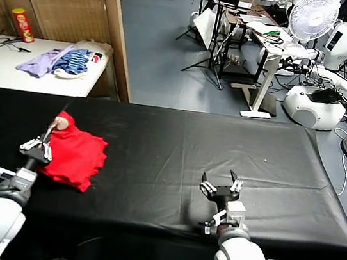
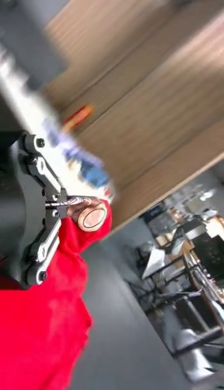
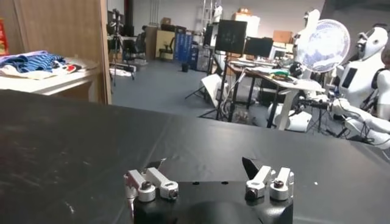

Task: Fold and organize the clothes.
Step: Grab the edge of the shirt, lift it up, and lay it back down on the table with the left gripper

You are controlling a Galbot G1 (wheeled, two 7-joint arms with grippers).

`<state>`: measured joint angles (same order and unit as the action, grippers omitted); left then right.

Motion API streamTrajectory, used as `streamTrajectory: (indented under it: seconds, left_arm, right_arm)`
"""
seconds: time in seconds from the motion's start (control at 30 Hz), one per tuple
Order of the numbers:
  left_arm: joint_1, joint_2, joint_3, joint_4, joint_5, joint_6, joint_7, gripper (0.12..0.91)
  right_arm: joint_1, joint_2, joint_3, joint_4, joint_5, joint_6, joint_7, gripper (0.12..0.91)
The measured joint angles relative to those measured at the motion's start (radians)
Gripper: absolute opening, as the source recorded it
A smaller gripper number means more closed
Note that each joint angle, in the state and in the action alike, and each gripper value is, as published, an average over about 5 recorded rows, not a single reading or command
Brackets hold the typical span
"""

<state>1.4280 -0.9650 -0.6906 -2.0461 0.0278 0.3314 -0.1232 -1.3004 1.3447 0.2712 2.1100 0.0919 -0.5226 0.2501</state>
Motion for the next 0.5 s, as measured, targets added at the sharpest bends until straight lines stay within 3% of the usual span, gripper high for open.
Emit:
streamTrajectory:
  seconds: [0.1, 0.33, 0.5]
  left_arm:
    - [-0.003, -0.017, 0.029, -0.055, -0.09, 0.017, -0.015, 0.145]
    - [-0.061, -0.111, 0.204, -0.122, -0.477, 0.066, -0.082, 0.145]
    - [-0.106, -0.226, 0.349, -0.094, -0.566, 0.078, -0.086, 0.145]
  right_arm:
    - [-0.009, 0.006, 0.004, -0.005, -0.006, 0.0, -0.001, 0.798]
    - [-0.038, 0.014, 0.013, -0.009, -0.013, 0.004, -0.019, 0.798]
    - [-0.062, 0.003, 0.02, -0.002, -0.004, 0.01, -0.054, 0.798]
